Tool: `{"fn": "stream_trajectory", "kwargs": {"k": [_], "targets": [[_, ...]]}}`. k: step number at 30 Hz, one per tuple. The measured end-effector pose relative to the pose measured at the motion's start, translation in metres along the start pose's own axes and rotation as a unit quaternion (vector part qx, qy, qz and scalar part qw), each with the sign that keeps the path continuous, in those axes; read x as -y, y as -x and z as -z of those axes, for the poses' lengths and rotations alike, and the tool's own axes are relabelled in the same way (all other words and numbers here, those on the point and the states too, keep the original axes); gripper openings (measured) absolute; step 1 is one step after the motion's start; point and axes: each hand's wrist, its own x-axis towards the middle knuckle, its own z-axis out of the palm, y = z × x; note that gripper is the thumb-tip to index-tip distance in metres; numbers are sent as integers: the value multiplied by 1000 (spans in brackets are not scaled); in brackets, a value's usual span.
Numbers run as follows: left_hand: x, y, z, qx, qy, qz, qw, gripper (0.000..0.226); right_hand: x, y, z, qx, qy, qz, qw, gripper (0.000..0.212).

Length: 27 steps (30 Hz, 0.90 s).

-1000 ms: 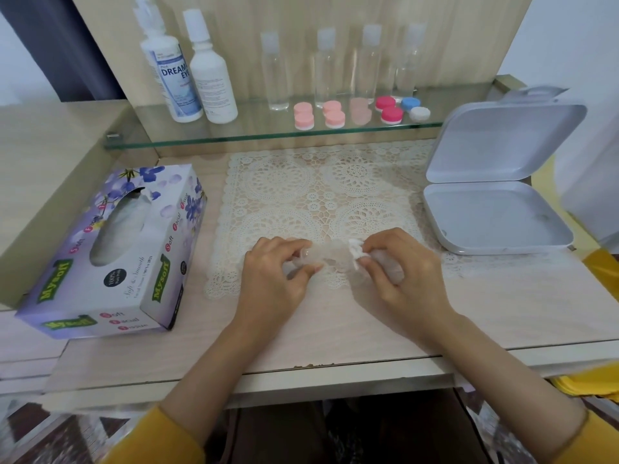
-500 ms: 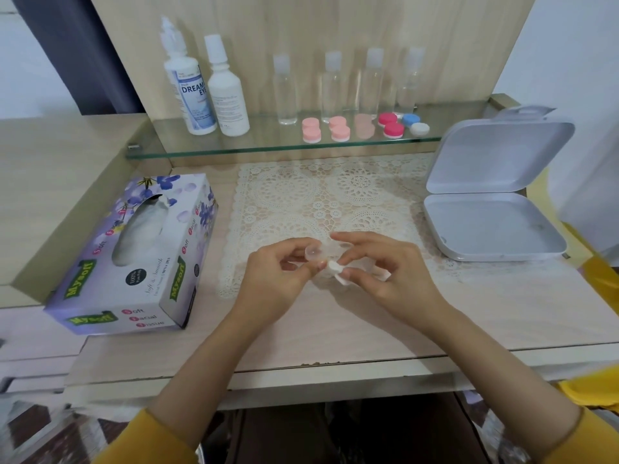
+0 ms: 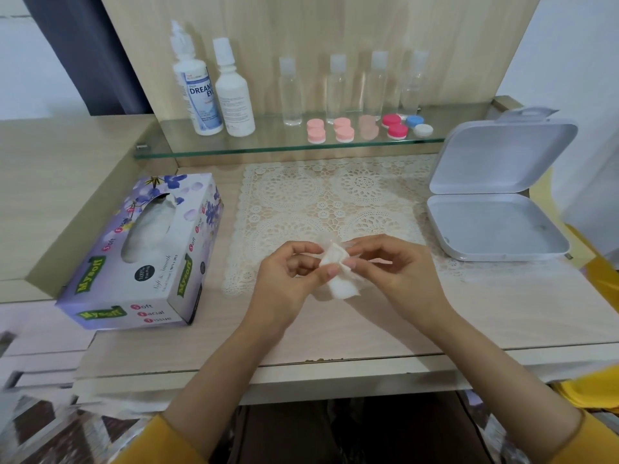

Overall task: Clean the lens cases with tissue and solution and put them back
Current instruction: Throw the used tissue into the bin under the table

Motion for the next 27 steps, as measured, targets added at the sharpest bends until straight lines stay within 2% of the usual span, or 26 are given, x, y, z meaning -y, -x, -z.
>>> {"fn": "stream_trajectory", "kwargs": {"k": [6,9,11,15,20,27], "targets": [[-5,1,6,10,9,-9,1000,17,6,-3,10,-46,-5,-38,998,18],[-7,1,9,21,2,-5,1000,16,6,-5,14,-56,-4,-52,997,24],[-8,1,10,23,-18,-1,1000,19,7,-6,16,-48,-20,-67,996,24],[-7,-2,11,11,-33,8,999,6,9,-5,17,-14,-31,-96,995,26],[-4,-7,6,-7,-48,8,999,6,10,-1,15,12,-5,-113,993,23],[-6,-10,-3,-1,-71,21,997,22,9,2,11,16,-4,-119,993,28]]}}
